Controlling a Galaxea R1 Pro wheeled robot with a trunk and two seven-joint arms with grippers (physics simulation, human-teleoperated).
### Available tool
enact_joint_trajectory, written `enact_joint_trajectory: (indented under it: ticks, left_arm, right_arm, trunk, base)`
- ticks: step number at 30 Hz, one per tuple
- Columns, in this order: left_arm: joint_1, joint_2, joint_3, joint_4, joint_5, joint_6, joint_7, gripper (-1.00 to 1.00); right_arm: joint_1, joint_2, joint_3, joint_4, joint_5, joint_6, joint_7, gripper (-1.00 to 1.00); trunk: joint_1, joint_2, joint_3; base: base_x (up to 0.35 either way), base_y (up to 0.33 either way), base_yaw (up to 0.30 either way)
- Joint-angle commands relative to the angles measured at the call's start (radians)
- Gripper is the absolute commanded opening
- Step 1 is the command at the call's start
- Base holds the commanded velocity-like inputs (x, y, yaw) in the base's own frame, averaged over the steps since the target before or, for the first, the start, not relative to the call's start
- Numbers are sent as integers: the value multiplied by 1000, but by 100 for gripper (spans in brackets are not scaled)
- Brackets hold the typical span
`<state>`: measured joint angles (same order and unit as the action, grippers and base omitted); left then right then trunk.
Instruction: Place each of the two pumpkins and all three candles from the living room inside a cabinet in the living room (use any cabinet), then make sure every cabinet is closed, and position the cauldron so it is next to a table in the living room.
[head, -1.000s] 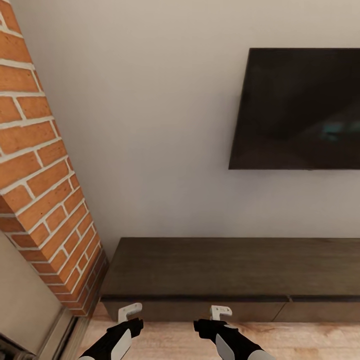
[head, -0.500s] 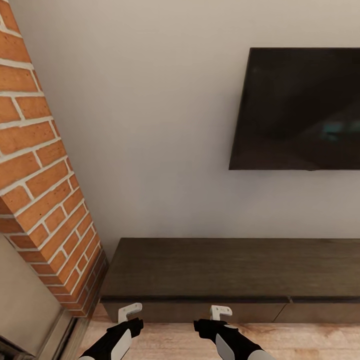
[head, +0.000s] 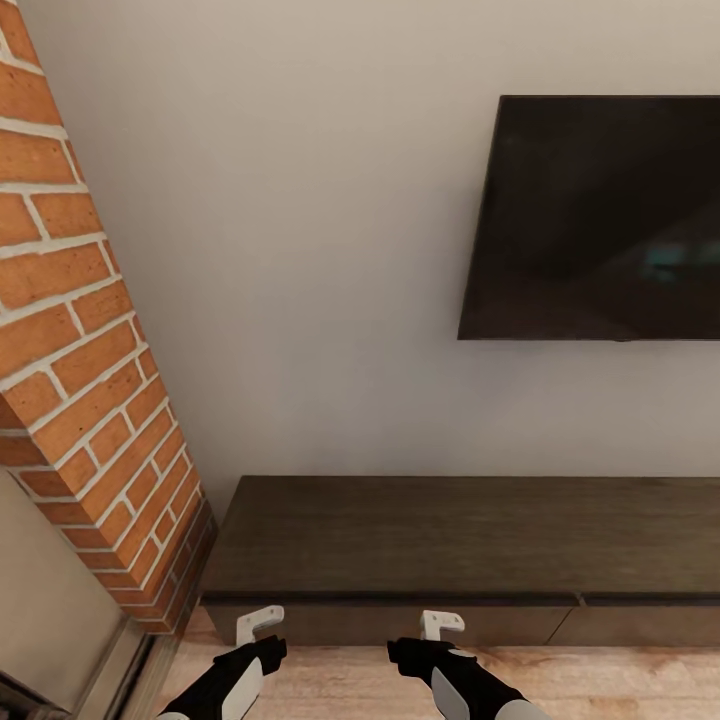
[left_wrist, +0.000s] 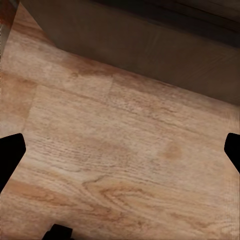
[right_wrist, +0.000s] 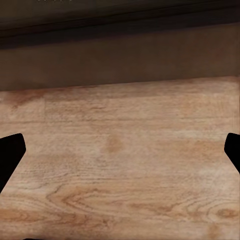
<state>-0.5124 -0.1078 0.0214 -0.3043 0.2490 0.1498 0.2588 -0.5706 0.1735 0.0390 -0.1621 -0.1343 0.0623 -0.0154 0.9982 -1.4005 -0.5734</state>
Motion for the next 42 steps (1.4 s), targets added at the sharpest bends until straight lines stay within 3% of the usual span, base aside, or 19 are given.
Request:
enact_joint_trajectory:
  ticks: [1, 5, 8, 10, 13, 18, 25, 42]
  left_arm:
    - [0, 0, 4, -7, 3, 14, 3, 100]
    - [-6, 2, 5, -27, 4, 76, 2, 100]
    - [-10, 8, 5, -130, 4, 245, 2, 100]
    - [-10, 12, 7, -256, 4, 395, 2, 100]
    - [-11, 16, 8, -363, 5, 505, 2, 100]
    - [-10, 18, 9, -422, 7, 569, 3, 100]
    - [-10, 18, 10, -433, 9, 644, 2, 100]
    - [-10, 16, 10, -434, 9, 663, 1, 100]
  right_arm:
    - [0, 0, 4, -2, -11, 5, -4, 100]
    - [0, 0, 2, -2, -11, 5, -6, 100]
    - [0, 0, 1, -2, -12, 5, -8, 100]
    - [0, 0, 0, -2, -12, 6, -8, 100]
    - [0, 1, 1, -2, -13, 7, -9, 100]
    - [0, 1, 1, -2, -12, 6, -8, 100]
    - [0, 0, 1, -2, -12, 6, -4, 100]
    - [0, 0, -2, -2, -13, 5, -2, 100]
  trunk:
    - [0, 0, -1]
    - [0, 0, -1]
    - [0, 0, -1]
    - [0, 0, -1]
    - [0, 0, -1]
    - [0, 0, -1]
    - [0, 0, -1]
    - [0, 0, -1]
  base:
    - [0, 0, 0]
    - [0, 0, 0]
    - [0, 0, 0]
    - [0, 0, 0]
    - [0, 0, 0]
    - [0, 0, 0]
    - [-14, 0, 0]
    - [-64, 0, 0]
